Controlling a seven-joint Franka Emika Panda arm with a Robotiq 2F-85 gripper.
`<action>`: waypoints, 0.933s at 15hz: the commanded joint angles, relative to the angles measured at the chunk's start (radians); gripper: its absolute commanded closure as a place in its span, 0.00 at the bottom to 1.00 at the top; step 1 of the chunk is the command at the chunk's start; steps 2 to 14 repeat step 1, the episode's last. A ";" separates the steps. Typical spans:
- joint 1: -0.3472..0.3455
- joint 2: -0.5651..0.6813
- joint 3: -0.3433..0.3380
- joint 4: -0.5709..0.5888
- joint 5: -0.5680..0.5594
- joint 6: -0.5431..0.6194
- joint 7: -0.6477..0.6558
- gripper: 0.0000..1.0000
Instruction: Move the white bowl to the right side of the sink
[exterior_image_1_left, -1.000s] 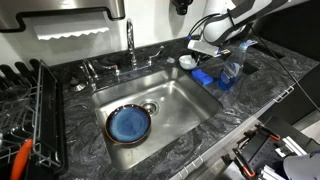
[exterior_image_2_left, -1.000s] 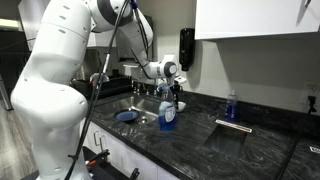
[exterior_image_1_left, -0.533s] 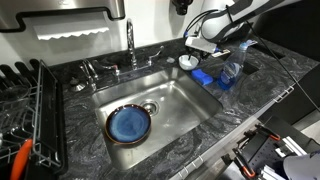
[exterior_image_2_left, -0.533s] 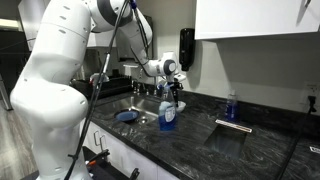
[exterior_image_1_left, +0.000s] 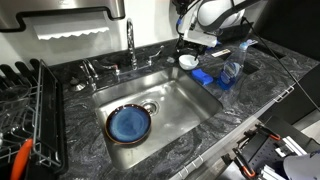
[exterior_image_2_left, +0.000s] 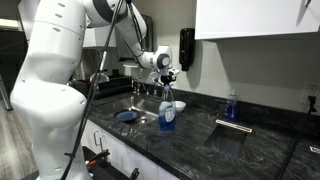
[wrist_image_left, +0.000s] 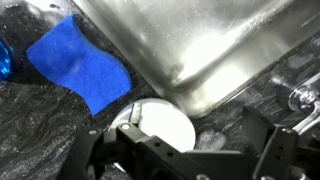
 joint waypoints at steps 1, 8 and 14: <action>-0.003 -0.061 0.021 -0.005 0.029 -0.139 -0.113 0.00; -0.003 -0.061 0.021 -0.005 0.029 -0.139 -0.113 0.00; -0.003 -0.061 0.021 -0.005 0.029 -0.139 -0.113 0.00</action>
